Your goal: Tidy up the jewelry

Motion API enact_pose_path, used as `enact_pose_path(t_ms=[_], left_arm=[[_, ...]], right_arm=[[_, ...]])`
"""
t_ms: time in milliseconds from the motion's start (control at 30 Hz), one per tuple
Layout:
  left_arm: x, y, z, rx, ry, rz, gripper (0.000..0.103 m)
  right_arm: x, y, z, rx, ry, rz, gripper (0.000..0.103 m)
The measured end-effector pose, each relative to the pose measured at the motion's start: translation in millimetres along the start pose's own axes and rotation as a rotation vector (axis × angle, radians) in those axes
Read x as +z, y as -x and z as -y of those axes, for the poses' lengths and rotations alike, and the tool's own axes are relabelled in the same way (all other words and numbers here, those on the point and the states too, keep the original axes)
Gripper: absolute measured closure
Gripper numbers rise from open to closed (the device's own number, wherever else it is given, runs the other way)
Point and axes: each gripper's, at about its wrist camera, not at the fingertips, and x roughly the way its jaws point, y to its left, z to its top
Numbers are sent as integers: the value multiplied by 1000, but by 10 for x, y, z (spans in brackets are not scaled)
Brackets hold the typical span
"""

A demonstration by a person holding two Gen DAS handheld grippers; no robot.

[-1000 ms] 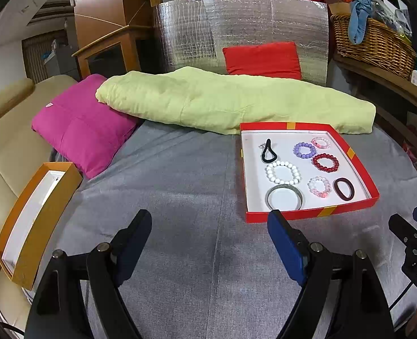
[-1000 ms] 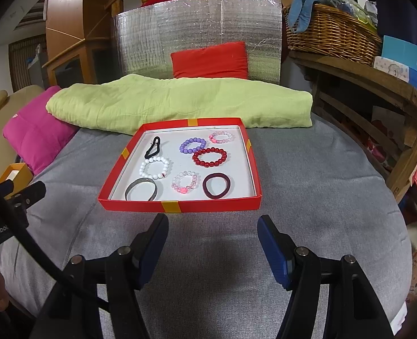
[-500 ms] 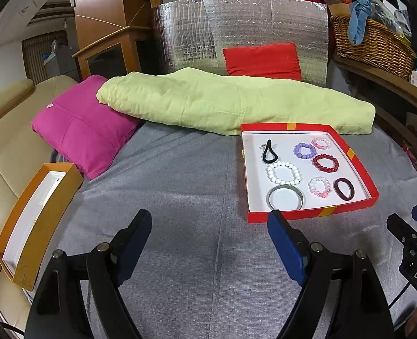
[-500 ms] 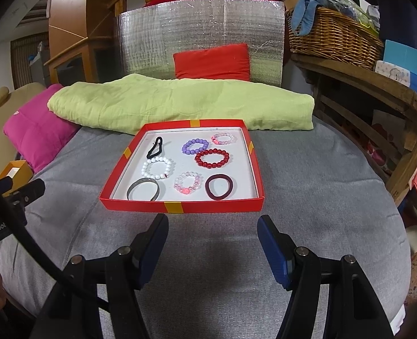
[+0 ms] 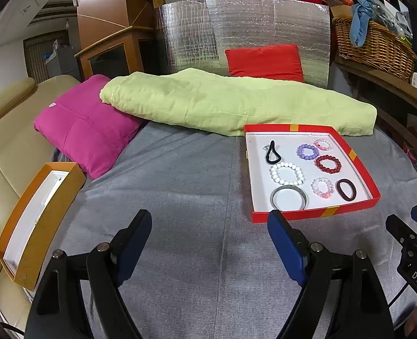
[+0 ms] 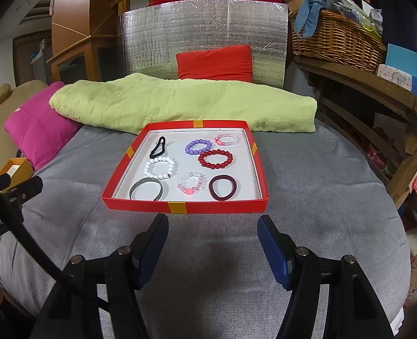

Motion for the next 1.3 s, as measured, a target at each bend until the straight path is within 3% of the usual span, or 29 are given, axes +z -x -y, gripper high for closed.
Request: enact_pose_path(t_ms=[1300], left_arm=[[-32, 16, -93, 7, 19, -3, 19]], right_arm=[[2, 10, -136, 7, 40, 18, 34]])
